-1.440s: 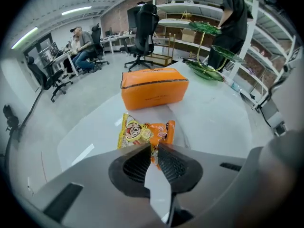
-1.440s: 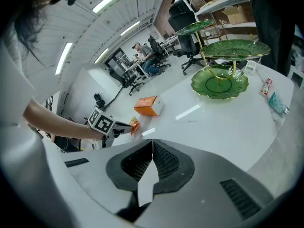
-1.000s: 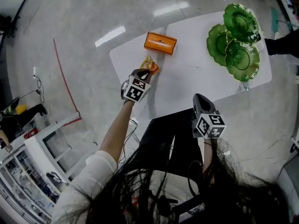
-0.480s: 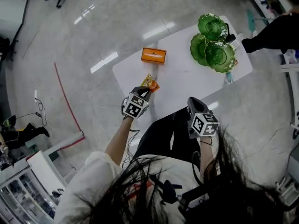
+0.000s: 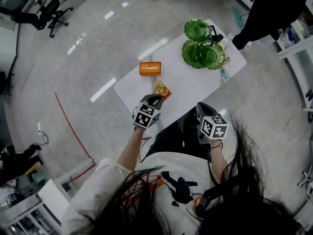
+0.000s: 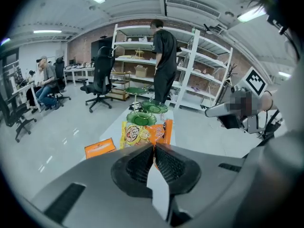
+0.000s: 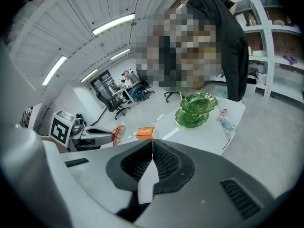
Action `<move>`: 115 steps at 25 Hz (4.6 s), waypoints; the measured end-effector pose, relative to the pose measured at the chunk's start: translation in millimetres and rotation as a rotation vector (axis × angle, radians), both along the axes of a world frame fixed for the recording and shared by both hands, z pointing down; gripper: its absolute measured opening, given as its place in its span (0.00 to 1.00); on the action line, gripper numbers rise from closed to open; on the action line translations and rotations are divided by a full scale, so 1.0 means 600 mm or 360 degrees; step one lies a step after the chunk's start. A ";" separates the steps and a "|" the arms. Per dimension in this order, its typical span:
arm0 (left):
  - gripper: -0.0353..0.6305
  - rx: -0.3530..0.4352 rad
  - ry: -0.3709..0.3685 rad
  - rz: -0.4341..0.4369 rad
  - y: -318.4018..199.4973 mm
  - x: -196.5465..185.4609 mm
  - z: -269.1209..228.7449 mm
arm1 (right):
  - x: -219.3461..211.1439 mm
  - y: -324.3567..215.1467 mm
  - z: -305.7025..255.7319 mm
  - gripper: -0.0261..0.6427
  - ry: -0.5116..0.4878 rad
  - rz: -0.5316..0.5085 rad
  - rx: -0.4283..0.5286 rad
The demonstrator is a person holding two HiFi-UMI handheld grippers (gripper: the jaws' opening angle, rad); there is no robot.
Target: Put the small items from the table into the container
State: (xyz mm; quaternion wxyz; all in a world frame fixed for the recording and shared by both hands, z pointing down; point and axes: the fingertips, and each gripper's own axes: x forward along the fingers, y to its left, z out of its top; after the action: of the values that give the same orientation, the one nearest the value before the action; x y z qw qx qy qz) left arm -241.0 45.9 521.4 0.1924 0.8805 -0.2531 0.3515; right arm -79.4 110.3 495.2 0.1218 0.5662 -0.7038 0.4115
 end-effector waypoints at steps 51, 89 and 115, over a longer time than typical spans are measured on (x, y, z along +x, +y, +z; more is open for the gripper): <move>0.09 0.0034 -0.0636 0.0583 -0.289 0.542 0.204 | 0.463 -0.045 0.156 0.06 -0.0187 0.0008 -0.0205; 0.14 0.0163 0.0558 -0.0220 -0.162 0.396 -0.199 | 0.298 -0.145 -0.070 0.06 -0.0163 -0.0048 0.0160; 0.07 0.0119 0.0559 -0.0041 -0.139 0.317 -0.198 | 0.224 -0.155 -0.114 0.06 -0.0033 0.0021 0.0222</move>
State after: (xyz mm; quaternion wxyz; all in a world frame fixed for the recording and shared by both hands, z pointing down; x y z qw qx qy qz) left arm -50.9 -37.8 402.9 0.2053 0.9317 -0.2396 0.1801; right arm 55.1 17.1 426.5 0.0721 0.5737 -0.7281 0.3682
